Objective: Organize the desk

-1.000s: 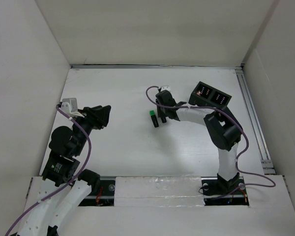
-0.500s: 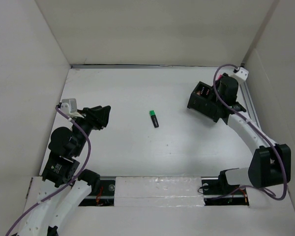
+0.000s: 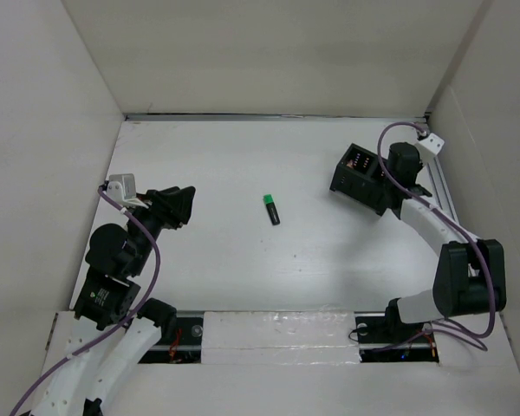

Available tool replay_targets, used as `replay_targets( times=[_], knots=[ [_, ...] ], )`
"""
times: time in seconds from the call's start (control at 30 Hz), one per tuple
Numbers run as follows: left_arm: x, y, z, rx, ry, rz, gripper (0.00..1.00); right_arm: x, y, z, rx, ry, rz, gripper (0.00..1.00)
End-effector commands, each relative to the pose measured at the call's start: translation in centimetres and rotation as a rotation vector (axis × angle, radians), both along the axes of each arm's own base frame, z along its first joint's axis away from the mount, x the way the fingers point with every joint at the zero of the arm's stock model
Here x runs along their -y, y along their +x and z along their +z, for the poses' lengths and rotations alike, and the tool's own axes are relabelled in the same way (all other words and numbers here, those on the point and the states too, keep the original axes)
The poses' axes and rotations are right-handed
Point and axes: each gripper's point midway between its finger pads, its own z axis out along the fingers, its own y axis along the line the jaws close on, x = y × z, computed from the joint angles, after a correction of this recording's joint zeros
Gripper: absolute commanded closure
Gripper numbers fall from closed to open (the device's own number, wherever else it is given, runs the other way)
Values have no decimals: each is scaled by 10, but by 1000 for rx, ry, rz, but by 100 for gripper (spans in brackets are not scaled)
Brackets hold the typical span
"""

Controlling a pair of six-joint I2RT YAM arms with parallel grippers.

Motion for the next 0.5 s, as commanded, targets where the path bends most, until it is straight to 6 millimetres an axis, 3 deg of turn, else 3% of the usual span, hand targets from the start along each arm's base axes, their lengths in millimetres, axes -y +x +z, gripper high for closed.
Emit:
replay_targets(
  times=[0.0, 0.33, 0.43, 0.47],
  knots=[
    [-1, 1, 9, 41, -2, 7, 56, 3, 11, 31, 89, -41, -53, 83],
    [0, 3, 7, 34, 2, 4, 56, -18, 18, 9, 9, -93, -67, 77],
    [0, 4, 7, 31, 3, 2, 56, -22, 17, 16, 26, -85, -56, 71],
    [1, 4, 6, 30, 2, 1, 56, -26, 16, 17, 29, -81, -47, 62]
  ],
)
